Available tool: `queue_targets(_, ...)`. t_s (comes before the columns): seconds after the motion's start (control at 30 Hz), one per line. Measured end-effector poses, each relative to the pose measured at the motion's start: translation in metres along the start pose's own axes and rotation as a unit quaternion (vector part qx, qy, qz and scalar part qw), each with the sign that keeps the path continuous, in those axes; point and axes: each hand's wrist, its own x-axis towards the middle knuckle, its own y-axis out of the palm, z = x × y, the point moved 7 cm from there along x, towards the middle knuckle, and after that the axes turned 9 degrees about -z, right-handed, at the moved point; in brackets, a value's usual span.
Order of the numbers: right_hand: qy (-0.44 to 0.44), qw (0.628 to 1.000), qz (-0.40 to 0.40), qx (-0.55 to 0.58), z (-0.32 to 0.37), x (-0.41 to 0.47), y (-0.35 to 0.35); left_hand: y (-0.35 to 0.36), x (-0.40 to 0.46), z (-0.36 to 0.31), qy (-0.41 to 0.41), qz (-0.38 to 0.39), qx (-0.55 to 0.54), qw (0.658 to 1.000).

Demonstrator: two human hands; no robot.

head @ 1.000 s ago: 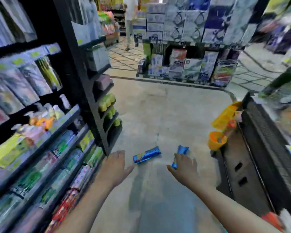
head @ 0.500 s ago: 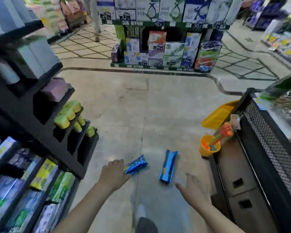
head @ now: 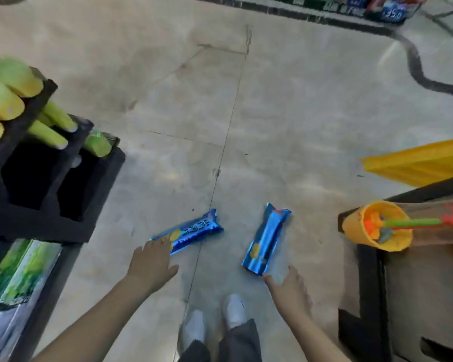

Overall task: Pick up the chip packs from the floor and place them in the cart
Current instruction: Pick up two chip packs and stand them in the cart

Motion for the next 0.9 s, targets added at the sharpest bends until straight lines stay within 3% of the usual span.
queue_targets(0.27,0.069,0.997,0.013,0.027,-0.036,0.186,0.202,0.199,0.188,0.001,0.011,0.003,0.039,0.999)
queue_targets(0.47,0.106,0.989,-0.064,0.075,-0.055,0.304,0.306,0.322,0.298,0.02,-0.012,-0.02,0.065,0.998)
queue_targets(0.7,0.142,0.969,-0.144,0.139,-0.078,0.332,0.321,0.348,0.315,0.025,0.006,-0.088,-0.025,0.996)
queue_targets(0.9,0.052,0.981,-0.115,0.148,-0.043,0.262,0.249,0.271,0.243,0.018,-0.112,-0.1,-0.195,0.969)
